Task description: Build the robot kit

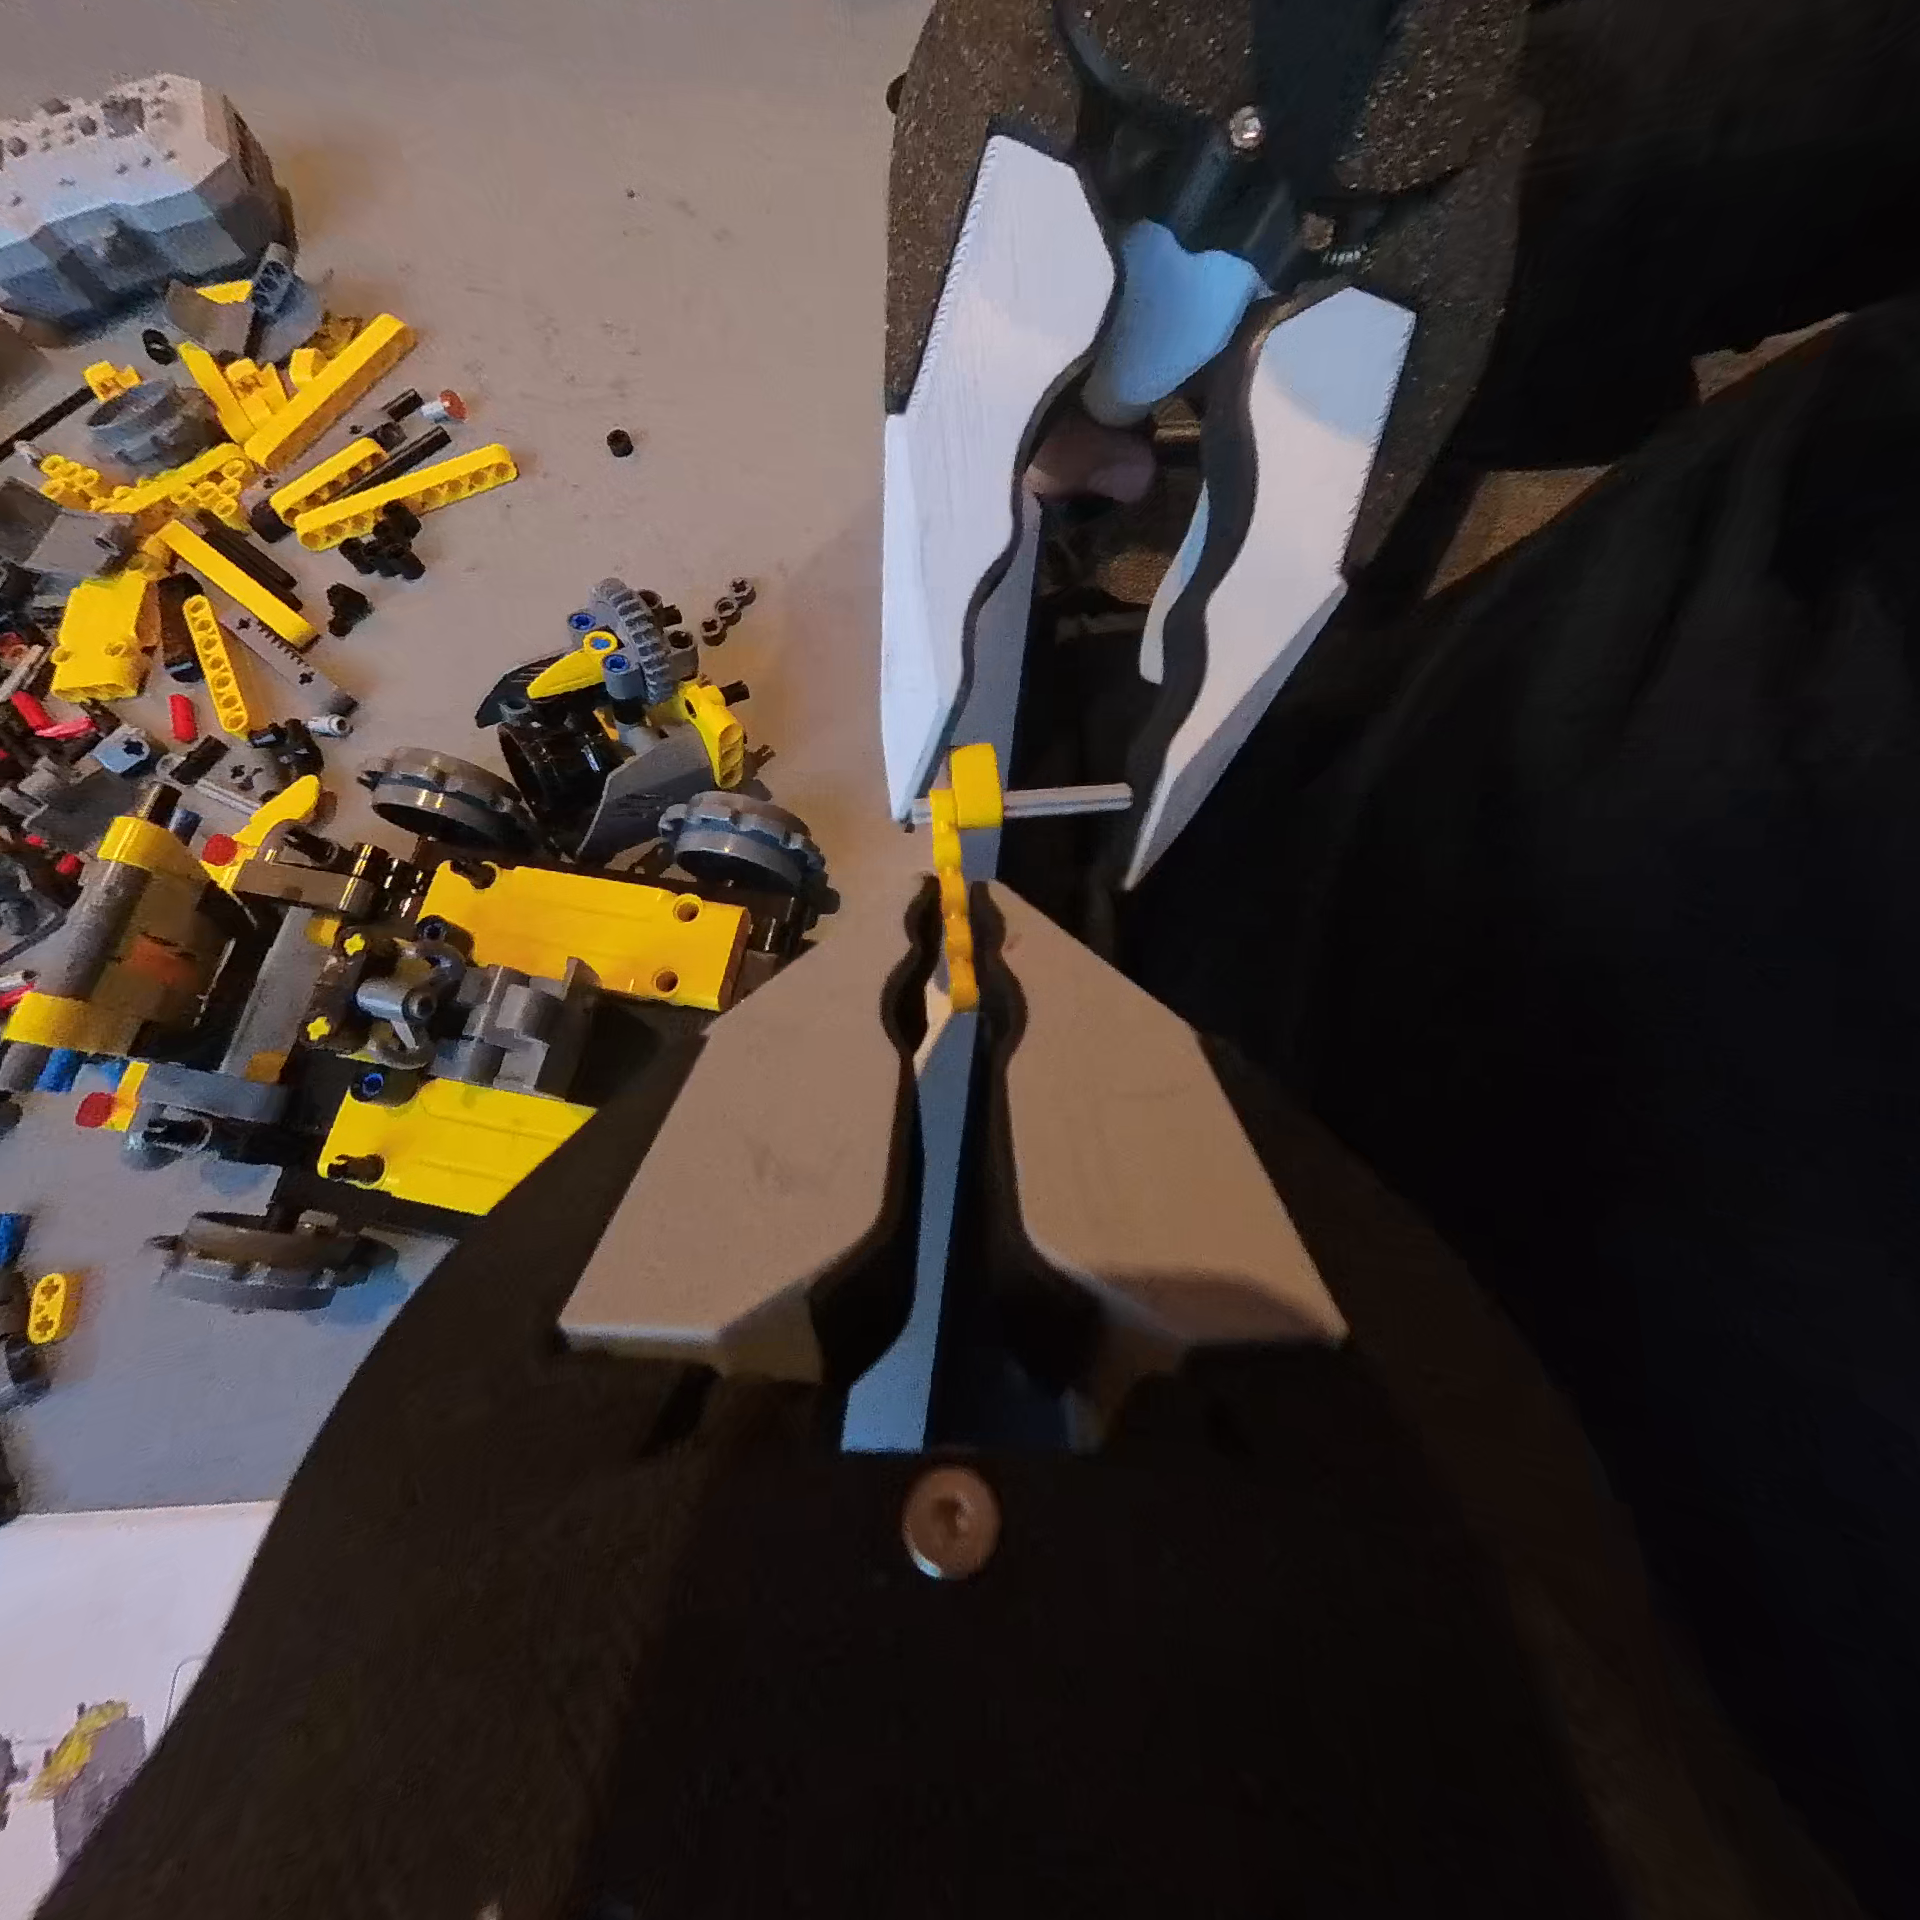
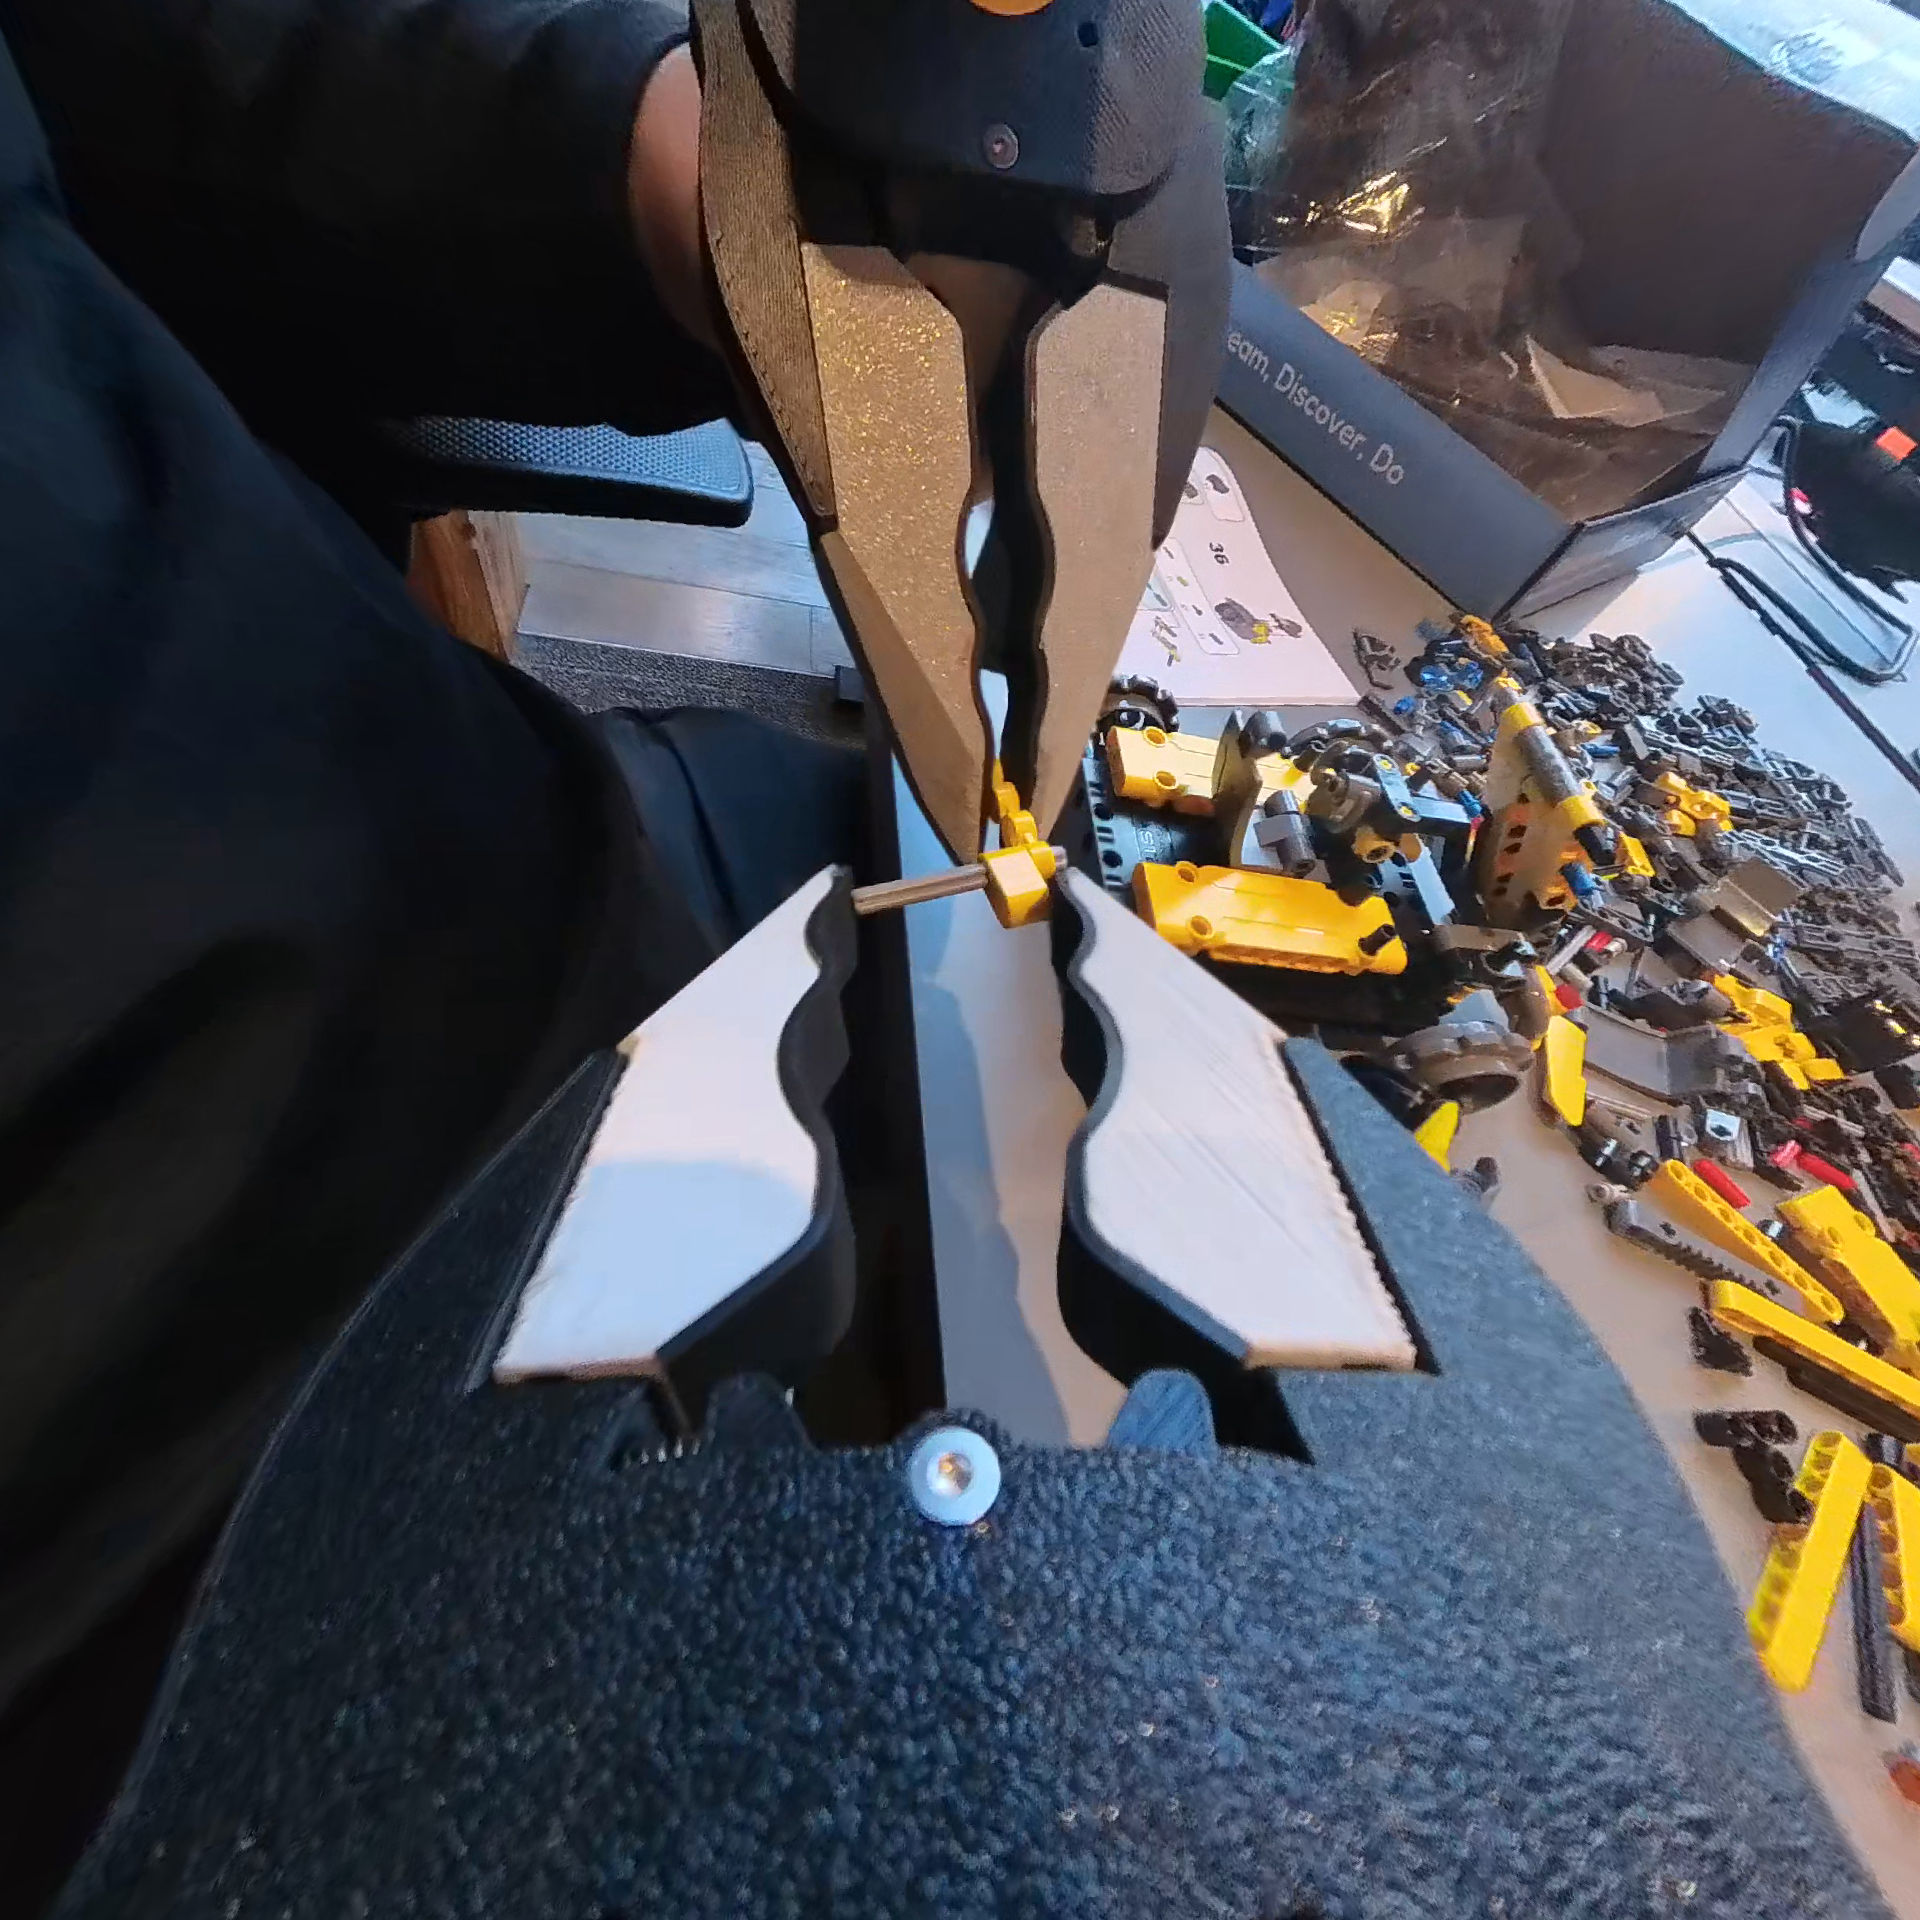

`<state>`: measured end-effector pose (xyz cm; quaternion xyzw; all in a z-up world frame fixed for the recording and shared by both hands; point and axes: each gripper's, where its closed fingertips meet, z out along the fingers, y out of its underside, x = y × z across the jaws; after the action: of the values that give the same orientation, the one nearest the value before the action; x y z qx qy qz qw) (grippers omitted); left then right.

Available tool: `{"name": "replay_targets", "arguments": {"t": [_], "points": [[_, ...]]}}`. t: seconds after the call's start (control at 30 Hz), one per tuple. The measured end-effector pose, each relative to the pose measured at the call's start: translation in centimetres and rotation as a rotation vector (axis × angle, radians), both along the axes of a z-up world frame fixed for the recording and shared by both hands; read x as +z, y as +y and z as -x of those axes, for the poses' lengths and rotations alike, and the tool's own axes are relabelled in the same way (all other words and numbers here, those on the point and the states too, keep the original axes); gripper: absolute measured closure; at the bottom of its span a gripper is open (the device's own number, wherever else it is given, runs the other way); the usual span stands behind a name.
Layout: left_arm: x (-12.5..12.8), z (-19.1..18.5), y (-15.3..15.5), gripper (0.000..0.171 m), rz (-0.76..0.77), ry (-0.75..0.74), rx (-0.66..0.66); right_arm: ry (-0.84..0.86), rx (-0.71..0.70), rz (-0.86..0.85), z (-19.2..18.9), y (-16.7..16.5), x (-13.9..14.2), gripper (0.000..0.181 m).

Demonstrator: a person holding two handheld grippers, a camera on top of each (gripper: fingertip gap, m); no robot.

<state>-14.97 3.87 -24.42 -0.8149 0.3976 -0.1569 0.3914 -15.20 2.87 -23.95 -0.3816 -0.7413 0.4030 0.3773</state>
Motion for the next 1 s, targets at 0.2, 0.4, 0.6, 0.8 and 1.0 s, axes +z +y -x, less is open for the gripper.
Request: {"name": "replay_targets", "arguments": {"t": [0.2, 0.4, 0.6, 0.8, 1.0], "points": [[-0.8, -0.5, -0.2, 0.169, 0.005, -0.008, -0.026, -0.021, 0.019, 0.025, -0.3, -0.3, -0.8, 0.144], [-1.9, -0.5, -0.9, 0.171, -0.035, 0.119, -0.061, -0.058, 0.032, -0.006, -0.7, -1.0, -1.9, 0.143], [-3.6, -0.1, -1.4, 0.171, -0.006, 0.199, -0.062, -0.107, -0.008, -0.027, -0.4, -1.5, -3.6, 0.144], [-6.2, -0.3, -3.0, 0.171, 0.037, 0.244, -0.045, -0.153, -0.069, -0.034, -0.7, -3.0, -6.4, 0.145], [-7.0, -0.4, -3.8, 0.171, 0.039, 0.263, -0.046, -0.195, -0.05, -0.026, -0.9, -3.8, -7.1, 0.147]]}}
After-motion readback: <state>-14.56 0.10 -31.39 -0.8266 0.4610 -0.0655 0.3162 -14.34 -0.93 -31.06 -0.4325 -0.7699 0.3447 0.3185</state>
